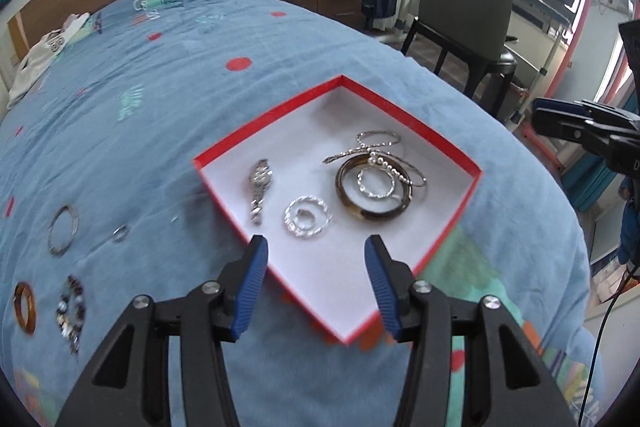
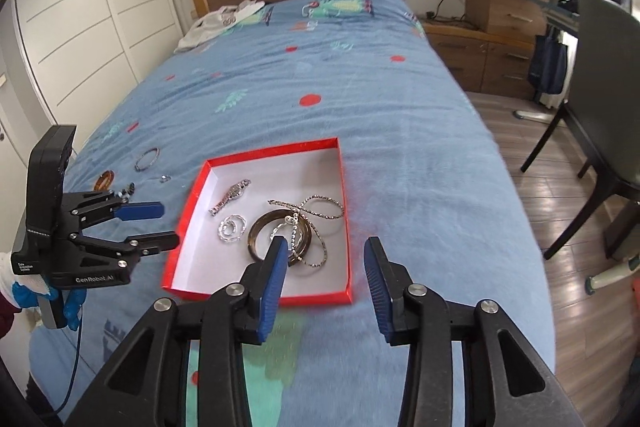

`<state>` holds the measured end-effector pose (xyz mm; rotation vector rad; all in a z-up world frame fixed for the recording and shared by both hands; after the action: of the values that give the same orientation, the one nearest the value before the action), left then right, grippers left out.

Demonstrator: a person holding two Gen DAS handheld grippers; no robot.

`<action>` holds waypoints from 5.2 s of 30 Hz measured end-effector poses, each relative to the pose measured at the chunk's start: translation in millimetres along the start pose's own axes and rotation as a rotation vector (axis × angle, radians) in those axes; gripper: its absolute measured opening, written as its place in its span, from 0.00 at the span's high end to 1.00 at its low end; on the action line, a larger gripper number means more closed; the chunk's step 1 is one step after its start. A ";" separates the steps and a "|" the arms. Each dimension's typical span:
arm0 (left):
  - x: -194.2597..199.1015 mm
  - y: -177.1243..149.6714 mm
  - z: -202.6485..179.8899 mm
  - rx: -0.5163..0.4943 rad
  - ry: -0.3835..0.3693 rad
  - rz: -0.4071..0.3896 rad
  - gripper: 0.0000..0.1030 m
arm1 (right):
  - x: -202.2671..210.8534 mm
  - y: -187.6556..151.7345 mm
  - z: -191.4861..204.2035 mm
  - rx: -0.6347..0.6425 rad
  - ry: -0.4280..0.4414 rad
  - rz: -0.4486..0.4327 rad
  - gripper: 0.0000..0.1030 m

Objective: Organize jewelry
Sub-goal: 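Withdraw both grippers from the box back over the remaining jewelry, then grasp the beaded bracelet with the left gripper while the right gripper grasps the small silver ring, then carry the bracelet and ring into the red box and open both grippers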

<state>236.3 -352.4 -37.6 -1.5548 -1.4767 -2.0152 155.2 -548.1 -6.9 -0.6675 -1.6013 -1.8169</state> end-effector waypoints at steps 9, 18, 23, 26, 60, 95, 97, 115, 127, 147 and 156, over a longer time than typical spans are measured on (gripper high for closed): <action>77.0 -40.8 38.6 0.067 0.049 -0.050 0.47 | 60.3 1.9 30.9 0.023 -0.016 -0.079 0.54; 158.7 -102.6 110.6 0.160 0.141 -0.108 0.46 | 100.4 0.8 86.0 0.083 0.000 -0.128 0.53; 203.0 -135.6 153.9 0.199 0.225 -0.148 0.46 | 115.5 1.4 115.1 0.104 0.009 -0.153 0.50; 227.3 -159.8 179.8 0.247 0.267 -0.168 0.46 | 120.8 -1.4 135.4 0.103 0.024 -0.169 0.49; 184.5 -173.0 251.5 0.298 0.407 -0.094 0.39 | -39.7 -6.1 272.8 0.201 0.224 0.044 0.46; -7.1 -104.9 284.0 0.280 0.146 0.030 0.39 | -240.6 44.1 288.3 0.216 0.277 0.207 0.40; -8.6 -102.4 283.6 0.279 0.132 0.022 0.39 | -247.7 44.8 287.2 0.211 0.270 0.219 0.40; -21.3 -104.8 276.7 0.218 0.148 0.030 0.81 | -268.7 42.0 282.9 0.166 0.246 0.242 0.80; 44.2 -90.1 256.8 0.249 0.165 -0.041 0.90 | -195.3 37.2 288.0 0.190 0.281 0.176 0.80; 62.0 33.6 105.6 0.158 0.010 -0.166 0.90 | -91.6 66.0 144.8 0.149 0.165 0.035 0.80; -9.6 78.1 59.0 0.116 -0.050 -0.113 0.90 | -131.7 69.7 76.5 0.108 0.098 0.073 0.80</action>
<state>328.4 -347.4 -3.5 -1.5181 -1.7032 -1.9239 293.7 -461.8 -44.3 -0.5717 -1.5773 -1.6724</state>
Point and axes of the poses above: each gripper's, at about its wrist camera, not at the fingertips, and x roughly against the way its jaws point, z to its left, y to its top, the point moved 7 cm from there along -x, roughly the way its jaws point, and after that the axes turned 1 degree about x, right-handed, at the moved point
